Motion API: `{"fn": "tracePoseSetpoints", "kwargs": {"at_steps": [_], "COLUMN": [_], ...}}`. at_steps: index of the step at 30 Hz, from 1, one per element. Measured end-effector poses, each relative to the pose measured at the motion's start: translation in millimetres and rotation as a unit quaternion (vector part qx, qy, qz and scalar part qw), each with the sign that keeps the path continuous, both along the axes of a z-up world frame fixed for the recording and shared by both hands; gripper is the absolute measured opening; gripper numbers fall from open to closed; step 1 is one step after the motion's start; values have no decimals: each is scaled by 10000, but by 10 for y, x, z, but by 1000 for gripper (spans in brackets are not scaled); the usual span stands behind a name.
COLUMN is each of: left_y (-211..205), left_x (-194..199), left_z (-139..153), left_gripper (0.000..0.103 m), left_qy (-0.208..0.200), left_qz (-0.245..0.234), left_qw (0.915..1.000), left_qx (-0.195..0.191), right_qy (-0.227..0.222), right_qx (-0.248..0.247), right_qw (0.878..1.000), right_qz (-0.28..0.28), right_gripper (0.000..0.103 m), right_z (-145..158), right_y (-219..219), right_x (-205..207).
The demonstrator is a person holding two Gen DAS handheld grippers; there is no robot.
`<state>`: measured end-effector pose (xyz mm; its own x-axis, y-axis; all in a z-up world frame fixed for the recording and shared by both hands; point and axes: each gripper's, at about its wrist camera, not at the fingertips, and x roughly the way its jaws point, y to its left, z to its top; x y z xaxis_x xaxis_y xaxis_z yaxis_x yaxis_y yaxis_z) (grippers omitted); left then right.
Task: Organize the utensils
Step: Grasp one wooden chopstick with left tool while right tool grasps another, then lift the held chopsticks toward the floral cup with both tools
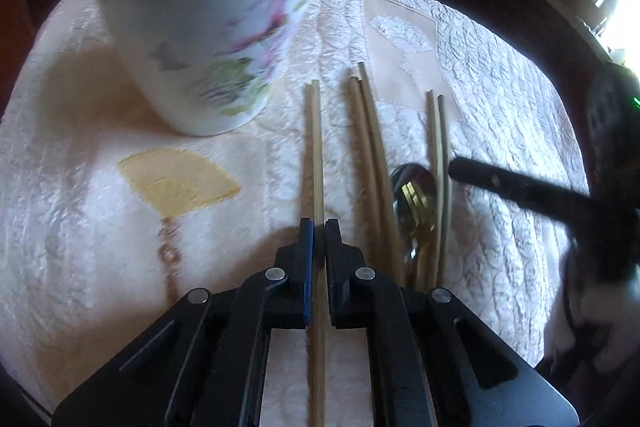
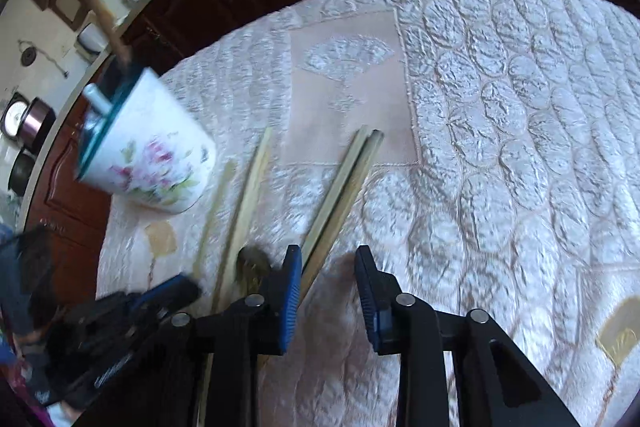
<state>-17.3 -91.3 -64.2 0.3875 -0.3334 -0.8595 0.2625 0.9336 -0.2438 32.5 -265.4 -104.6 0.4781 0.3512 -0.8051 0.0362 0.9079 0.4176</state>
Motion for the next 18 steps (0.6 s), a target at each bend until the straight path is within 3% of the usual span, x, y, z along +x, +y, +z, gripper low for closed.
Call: {"fn": "tracePoseSetpoints", "kwargs": {"at_steps": [8, 14, 18], "left_y": [184, 293, 334], "left_x": [-103, -230, -298], "left_z": [12, 110, 128], "left_gripper": [4, 4, 4], "left_qy": [64, 115, 226], "left_qz": [80, -16, -45], "left_qw": [9999, 9996, 9994], "left_qx": [-26, -241, -253], "right_qy": [-101, -125, 99], "right_qx": [-131, 49, -80], "right_qw": [9998, 9994, 9987], "right_qz": [151, 309, 485], "right_gripper": [13, 11, 11], "right_z": [6, 145, 91], "right_y": [118, -7, -67], "right_x": [116, -215, -404]}}
